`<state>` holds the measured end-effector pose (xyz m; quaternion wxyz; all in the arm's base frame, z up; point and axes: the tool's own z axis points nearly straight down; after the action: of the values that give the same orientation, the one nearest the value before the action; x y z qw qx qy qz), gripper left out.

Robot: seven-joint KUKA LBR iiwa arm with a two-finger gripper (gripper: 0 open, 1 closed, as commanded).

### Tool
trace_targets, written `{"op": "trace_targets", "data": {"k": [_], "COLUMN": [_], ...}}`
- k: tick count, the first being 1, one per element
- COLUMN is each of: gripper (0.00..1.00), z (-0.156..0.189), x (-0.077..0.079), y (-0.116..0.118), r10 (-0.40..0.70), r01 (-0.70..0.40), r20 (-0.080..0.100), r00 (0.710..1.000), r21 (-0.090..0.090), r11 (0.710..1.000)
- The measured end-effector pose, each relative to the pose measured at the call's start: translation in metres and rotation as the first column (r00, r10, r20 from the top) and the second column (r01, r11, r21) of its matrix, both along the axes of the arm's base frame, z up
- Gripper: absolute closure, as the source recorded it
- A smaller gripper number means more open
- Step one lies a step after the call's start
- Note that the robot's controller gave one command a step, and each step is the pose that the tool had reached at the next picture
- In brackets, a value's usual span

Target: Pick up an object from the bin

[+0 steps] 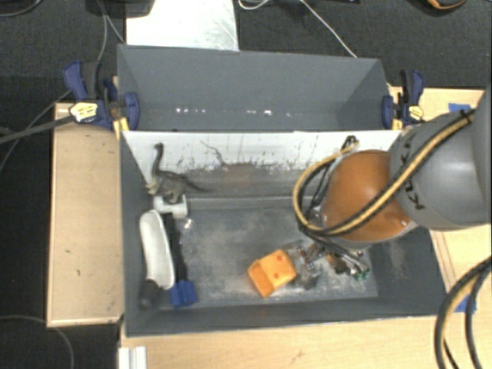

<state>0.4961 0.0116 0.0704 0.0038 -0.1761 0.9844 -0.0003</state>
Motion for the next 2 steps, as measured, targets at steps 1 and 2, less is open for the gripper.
{"op": "trace_targets", "data": {"k": [1,2], "gripper": [0.00,0.00], "z": [0.0000,0.0000], "x": [0.0000,0.0000], "y": [0.0001,0.0001], "r10": [0.004,0.006], "r01": [-0.004,-0.006], "r20": [0.000,0.000], "r00": [1.000,1.000], "r21": [0.000,0.000], "r11": [1.000,1.000]}}
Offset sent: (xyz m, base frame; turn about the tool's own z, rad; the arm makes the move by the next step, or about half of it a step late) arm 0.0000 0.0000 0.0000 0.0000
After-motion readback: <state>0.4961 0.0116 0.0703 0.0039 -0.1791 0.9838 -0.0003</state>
